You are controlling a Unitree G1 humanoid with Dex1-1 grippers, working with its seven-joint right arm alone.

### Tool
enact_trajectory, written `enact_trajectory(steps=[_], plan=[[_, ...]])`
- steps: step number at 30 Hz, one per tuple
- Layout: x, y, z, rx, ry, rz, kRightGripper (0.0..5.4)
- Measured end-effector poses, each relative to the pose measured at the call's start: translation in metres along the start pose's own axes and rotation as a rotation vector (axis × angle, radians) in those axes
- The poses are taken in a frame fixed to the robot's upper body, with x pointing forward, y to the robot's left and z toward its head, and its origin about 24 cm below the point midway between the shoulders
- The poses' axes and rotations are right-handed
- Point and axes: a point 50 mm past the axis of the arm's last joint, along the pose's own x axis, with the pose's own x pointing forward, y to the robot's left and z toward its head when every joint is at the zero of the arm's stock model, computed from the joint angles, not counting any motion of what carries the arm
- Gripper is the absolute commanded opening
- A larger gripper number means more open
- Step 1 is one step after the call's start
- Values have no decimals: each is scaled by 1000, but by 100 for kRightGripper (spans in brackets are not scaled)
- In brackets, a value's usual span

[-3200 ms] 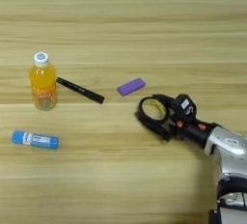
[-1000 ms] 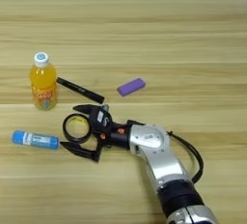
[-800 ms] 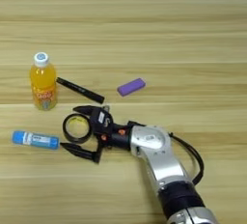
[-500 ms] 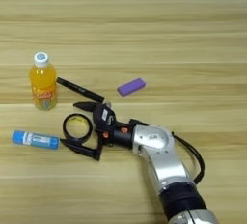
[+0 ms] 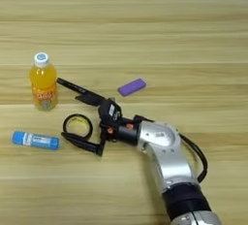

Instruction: Move the objects on the table

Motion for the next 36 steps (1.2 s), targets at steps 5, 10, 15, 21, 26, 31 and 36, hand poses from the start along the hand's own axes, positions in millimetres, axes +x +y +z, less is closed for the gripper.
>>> enact_trajectory(steps=[5,10,15,21,26,31,36], plan=[[-3,-4,6,-8,-36,-28,536],[-4,-6,11,-16,-69,-51,536],[-5,-10,16,-14,-97,-94,536],[-3,-15,21,-9,-116,-152,536],[0,-23,31,-9,-156,-220,536],[5,-25,36,-18,-162,-243,536],[11,-22,36,-28,-143,-228,536]])
